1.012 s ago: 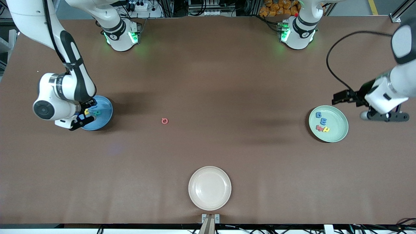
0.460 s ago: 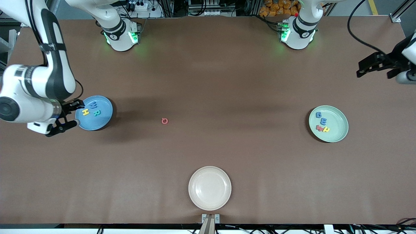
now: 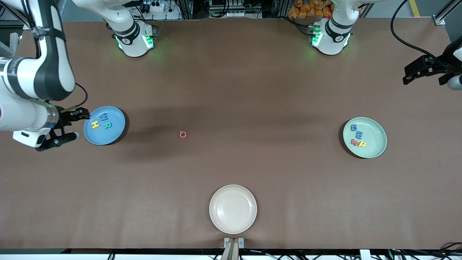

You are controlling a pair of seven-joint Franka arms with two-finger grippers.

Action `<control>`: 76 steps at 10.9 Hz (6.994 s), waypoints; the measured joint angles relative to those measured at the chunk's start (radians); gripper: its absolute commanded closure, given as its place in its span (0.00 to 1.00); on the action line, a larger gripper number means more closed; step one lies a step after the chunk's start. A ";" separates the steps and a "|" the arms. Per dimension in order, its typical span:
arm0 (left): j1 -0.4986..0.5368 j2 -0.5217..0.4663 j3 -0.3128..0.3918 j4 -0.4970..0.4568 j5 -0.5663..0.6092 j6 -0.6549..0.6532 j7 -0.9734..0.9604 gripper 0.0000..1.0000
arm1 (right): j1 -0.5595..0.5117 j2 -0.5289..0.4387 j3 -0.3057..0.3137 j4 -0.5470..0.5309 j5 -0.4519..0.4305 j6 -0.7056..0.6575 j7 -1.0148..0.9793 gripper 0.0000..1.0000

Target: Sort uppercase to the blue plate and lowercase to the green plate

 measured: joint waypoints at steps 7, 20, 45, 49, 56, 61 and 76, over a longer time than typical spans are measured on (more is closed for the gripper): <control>-0.007 0.001 -0.011 0.026 0.029 0.026 0.000 0.00 | 0.023 -0.014 0.353 -0.045 0.003 0.125 0.556 0.31; -0.011 0.017 -0.013 0.026 0.029 0.026 0.001 0.00 | 0.074 0.206 0.445 -0.404 0.000 0.915 0.774 0.35; 0.035 0.025 -0.009 -0.012 -0.010 0.104 -0.007 0.00 | 0.067 0.256 0.388 -0.248 -0.138 0.707 0.748 0.68; 0.034 0.013 -0.013 -0.059 -0.010 0.147 -0.034 0.00 | 0.042 0.196 0.283 -0.249 -0.138 0.593 0.501 0.68; 0.032 -0.086 -0.084 -0.186 -0.012 0.188 -0.114 0.00 | 0.025 0.118 0.071 -0.374 -0.113 0.558 0.095 0.69; 0.034 -0.086 -0.081 -0.190 -0.012 0.194 -0.114 0.00 | 0.009 0.111 -0.052 -0.505 0.024 0.565 -0.155 0.67; 0.035 -0.086 -0.077 -0.189 -0.012 0.202 -0.114 0.00 | 0.009 0.071 -0.058 -0.287 0.063 0.351 -0.121 0.09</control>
